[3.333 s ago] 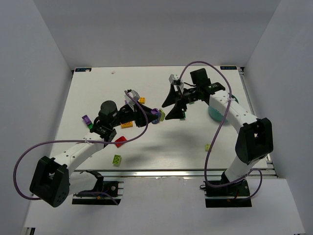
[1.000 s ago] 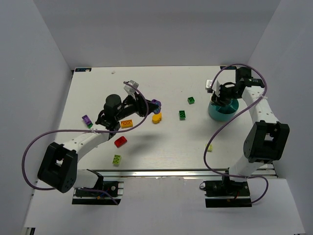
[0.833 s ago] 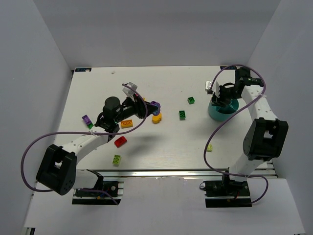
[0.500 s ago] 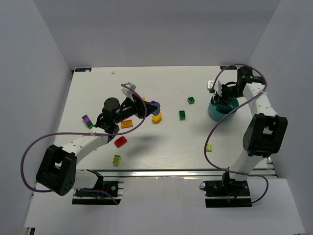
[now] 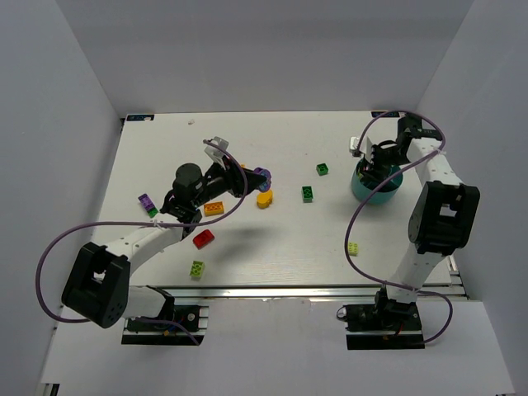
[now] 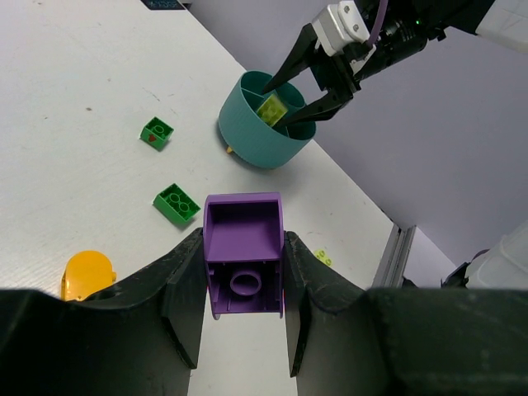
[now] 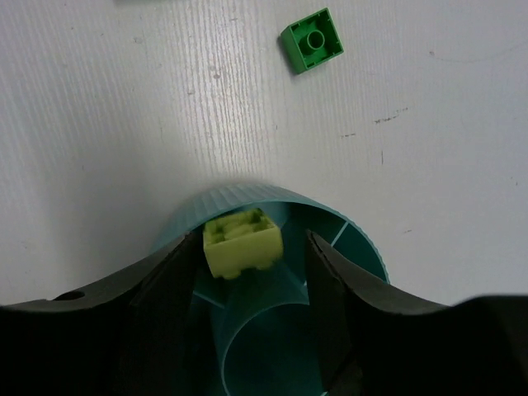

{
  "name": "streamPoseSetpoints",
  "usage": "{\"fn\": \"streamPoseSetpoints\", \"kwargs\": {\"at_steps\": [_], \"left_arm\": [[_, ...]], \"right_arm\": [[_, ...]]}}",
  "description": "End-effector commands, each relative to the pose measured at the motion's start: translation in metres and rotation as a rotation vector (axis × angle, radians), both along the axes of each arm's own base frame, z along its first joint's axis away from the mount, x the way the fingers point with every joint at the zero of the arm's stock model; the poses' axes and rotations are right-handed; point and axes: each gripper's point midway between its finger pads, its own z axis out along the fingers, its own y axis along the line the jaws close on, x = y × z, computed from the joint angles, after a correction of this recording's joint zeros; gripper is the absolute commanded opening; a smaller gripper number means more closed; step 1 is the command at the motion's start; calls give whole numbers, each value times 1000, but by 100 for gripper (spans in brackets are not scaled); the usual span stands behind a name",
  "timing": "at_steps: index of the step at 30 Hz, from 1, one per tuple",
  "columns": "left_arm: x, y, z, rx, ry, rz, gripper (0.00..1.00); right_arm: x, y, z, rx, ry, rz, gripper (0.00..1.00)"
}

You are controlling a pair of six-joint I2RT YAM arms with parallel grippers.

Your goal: Sort the legos into containers by color

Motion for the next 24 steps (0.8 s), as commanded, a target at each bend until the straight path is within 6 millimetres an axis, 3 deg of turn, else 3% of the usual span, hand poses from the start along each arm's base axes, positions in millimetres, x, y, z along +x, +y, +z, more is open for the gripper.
{"fn": "streamPoseSetpoints", "kwargs": {"at_steps": [1, 8, 10, 11, 13, 15, 19, 20, 21, 22, 24], "left_arm": [[3, -3, 27, -43, -54, -6, 0], [6, -4, 26, -56, -40, -4, 0], [7, -5, 26, -56, -28, -4, 0], [8, -5, 24, -51, -19, -2, 0], [10, -5, 23, -50, -11, 4, 0], [11, -5, 21, -54, 2, 8, 0], [11, -5, 18, -64, 23, 11, 0], [11, -6, 17, -64, 28, 9, 0], [11, -6, 16, -63, 31, 11, 0], [10, -5, 16, -63, 31, 11, 0], [9, -4, 16, -60, 30, 13, 0]], "right_arm": [[16, -1, 20, 21, -65, -15, 63], [19, 6, 55, 83, -111, -36, 64], [20, 9, 74, 119, -125, -72, 65], [19, 13, 90, 152, -148, -90, 87], [15, 19, 101, 252, -80, -215, 90], [3, 31, 117, 311, -75, -211, 89], [-47, 61, 95, 296, 127, -230, 89], [-70, 76, 82, 264, 211, -244, 89], [-81, 82, 76, 252, 251, -262, 89], [-99, 82, 55, 218, 345, -336, 88], [-118, 95, 46, 170, 371, -404, 83]]}}
